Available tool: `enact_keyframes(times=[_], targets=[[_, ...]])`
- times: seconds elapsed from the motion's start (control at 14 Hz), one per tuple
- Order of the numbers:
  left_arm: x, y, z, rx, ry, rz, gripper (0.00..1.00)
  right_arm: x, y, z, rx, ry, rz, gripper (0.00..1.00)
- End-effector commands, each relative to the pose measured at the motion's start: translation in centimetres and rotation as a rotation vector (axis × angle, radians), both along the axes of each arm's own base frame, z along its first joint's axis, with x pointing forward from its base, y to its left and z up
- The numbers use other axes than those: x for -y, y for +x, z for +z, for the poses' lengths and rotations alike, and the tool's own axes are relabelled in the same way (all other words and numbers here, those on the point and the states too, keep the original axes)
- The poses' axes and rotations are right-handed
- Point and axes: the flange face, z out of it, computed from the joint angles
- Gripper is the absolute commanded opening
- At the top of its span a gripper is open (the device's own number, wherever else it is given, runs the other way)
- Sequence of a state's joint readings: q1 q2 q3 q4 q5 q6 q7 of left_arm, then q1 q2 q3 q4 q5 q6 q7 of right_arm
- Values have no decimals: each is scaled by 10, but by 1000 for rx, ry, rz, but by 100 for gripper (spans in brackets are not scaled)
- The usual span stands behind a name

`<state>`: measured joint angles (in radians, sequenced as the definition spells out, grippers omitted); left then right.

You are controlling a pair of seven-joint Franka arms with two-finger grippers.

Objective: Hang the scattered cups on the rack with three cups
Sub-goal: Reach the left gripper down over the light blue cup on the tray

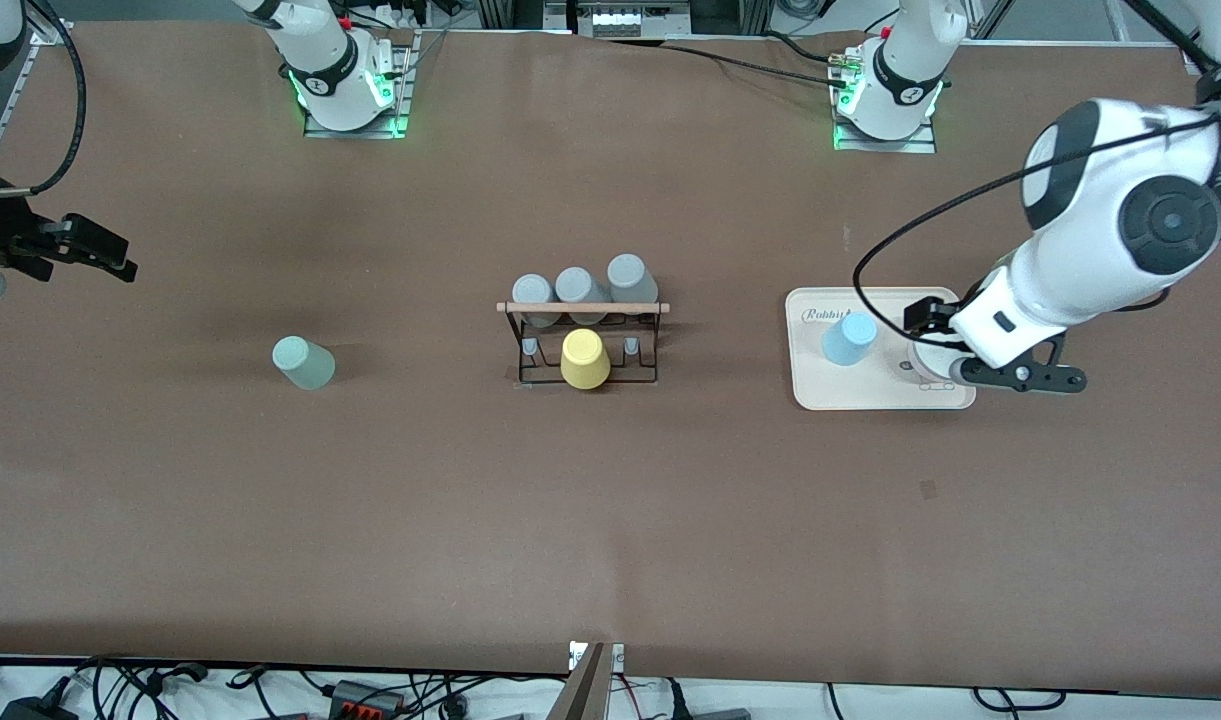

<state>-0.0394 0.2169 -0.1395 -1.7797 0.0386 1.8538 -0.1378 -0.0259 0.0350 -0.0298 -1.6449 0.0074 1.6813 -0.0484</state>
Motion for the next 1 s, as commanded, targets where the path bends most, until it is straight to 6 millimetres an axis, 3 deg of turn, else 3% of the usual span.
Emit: enact_keyframes(times=[0.0,0.43,0.93], targets=[[21,-30,-44,-13,24,21,100,-4,-5,1,-3,-11,25,100],[19,-69,-128,49,-1,16,100,4,-1,2,21,-13,-2,100],[19,-86,-166,75,-19,12,100,4,0,8,45,-16,-2,100]])
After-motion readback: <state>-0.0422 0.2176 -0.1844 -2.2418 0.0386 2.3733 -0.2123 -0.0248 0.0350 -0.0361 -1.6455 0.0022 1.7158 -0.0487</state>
